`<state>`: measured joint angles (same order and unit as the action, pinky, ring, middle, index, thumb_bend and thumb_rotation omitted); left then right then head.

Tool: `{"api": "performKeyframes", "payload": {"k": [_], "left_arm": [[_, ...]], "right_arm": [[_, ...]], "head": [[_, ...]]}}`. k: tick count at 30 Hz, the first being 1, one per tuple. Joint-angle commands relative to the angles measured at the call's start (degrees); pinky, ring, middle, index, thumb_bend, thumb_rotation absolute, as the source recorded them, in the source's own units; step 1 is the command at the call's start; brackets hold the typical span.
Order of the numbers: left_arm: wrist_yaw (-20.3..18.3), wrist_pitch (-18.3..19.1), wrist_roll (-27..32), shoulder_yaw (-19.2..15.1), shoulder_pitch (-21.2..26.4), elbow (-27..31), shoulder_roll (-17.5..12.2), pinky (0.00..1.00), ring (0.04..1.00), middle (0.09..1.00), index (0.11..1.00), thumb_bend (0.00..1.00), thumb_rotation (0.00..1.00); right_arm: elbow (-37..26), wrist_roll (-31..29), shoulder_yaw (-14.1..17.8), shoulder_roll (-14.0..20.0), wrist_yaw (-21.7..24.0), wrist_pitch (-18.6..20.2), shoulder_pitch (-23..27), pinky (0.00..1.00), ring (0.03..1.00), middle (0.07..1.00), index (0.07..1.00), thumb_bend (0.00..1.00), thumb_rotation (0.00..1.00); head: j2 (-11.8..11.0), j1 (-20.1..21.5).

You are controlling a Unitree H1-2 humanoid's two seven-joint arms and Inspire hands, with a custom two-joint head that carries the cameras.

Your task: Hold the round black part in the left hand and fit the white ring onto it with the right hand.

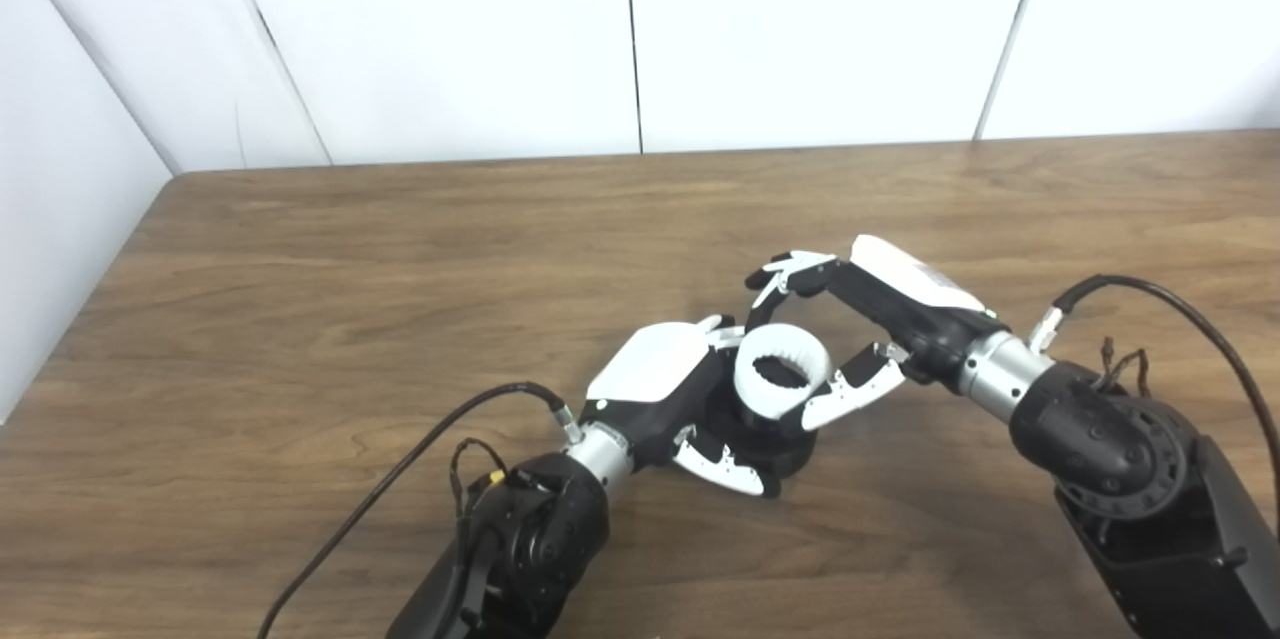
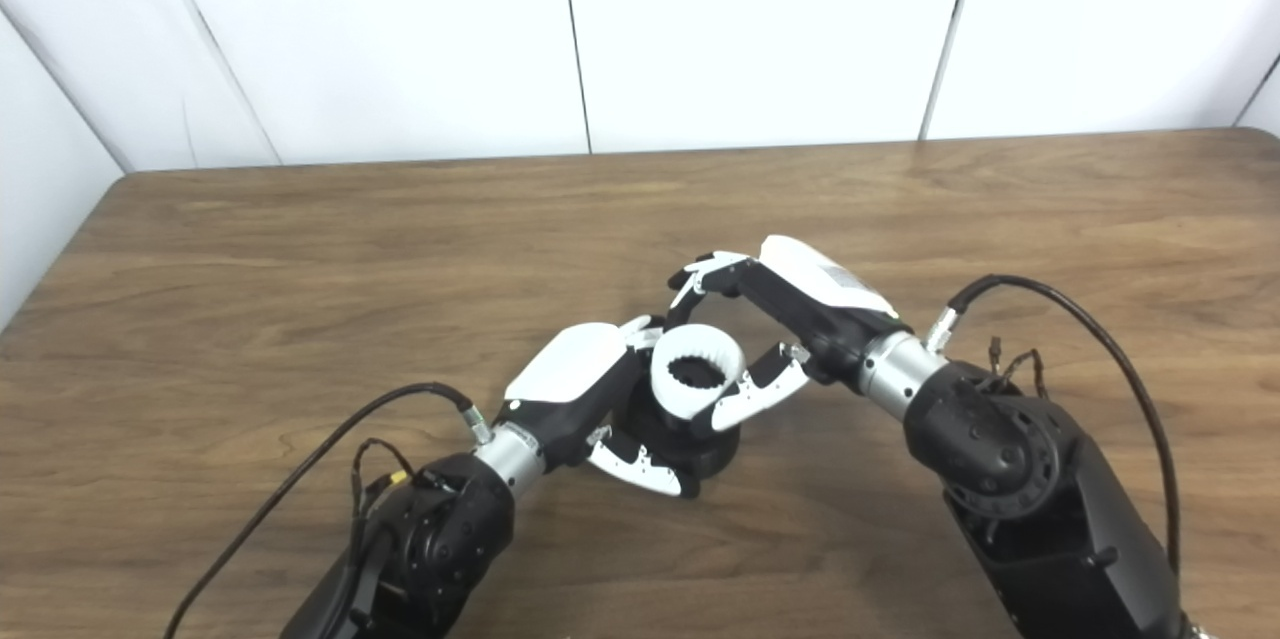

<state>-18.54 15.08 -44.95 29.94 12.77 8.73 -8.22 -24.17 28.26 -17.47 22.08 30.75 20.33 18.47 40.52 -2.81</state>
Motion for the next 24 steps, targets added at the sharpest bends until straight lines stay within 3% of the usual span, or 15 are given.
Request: {"api": "performKeyframes", "payload": {"k": [1,24], "left_arm": [[-3.8,1.6,1.0,0.9,-0.9,-1.4,-0.5,0.87,0.973,0.907,0.754,0.94,0.27],[-4.2,2.1,0.7,1.4,-1.1,-0.1,-0.7,0.88,0.971,0.907,0.759,0.94,0.27]], "right_arm": [[-0.1,0.2,0.2,-0.3,-1.9,-2.9,1.4,0.83,0.919,0.836,0.487,0.53,0.14],[2.6,-0.2,0.1,-1.1,-3.5,-4.9,0.0,0.84,0.919,0.839,0.487,0.53,0.14]], "head": [[0.0,-0.1],[0.2,-0.5]]}}
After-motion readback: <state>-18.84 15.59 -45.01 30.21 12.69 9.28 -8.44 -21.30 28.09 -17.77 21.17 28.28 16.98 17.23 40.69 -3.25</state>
